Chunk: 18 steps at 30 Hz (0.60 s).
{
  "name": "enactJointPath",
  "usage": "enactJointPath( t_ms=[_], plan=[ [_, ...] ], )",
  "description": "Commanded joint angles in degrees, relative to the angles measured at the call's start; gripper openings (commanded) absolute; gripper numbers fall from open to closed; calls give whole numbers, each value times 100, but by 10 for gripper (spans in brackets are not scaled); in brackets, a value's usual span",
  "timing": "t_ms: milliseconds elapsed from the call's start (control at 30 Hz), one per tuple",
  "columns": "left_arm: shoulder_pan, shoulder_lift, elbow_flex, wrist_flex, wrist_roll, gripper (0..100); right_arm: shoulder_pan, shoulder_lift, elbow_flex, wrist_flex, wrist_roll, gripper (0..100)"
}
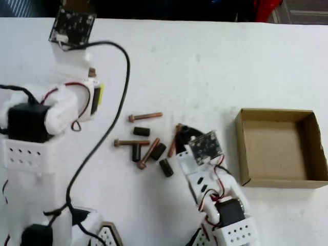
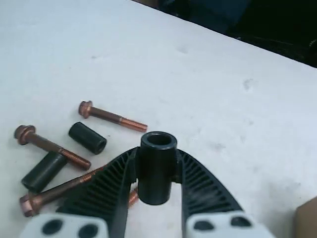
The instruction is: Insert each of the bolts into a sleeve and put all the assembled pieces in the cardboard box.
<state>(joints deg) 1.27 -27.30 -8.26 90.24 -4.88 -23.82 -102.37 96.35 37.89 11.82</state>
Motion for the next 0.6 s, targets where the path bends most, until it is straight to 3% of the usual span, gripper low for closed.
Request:
enactJointPath(
  t_ms=[0, 167, 333, 567],
  plan=[
    [57, -708, 1073, -1081, -26, 22, -462, -66, 53, -180, -70, 17],
    [66, -1411, 2470, -2356, -18, 22, -866, -66, 53, -549, -79, 16],
    [541, -2369, 3692, -3332, 9, 22, -875, -66, 44, -831, -589, 16],
    [980, -3424, 4712, -4484, 1073, 21, -1174, -66, 35, -1191, -730, 16]
  ],
)
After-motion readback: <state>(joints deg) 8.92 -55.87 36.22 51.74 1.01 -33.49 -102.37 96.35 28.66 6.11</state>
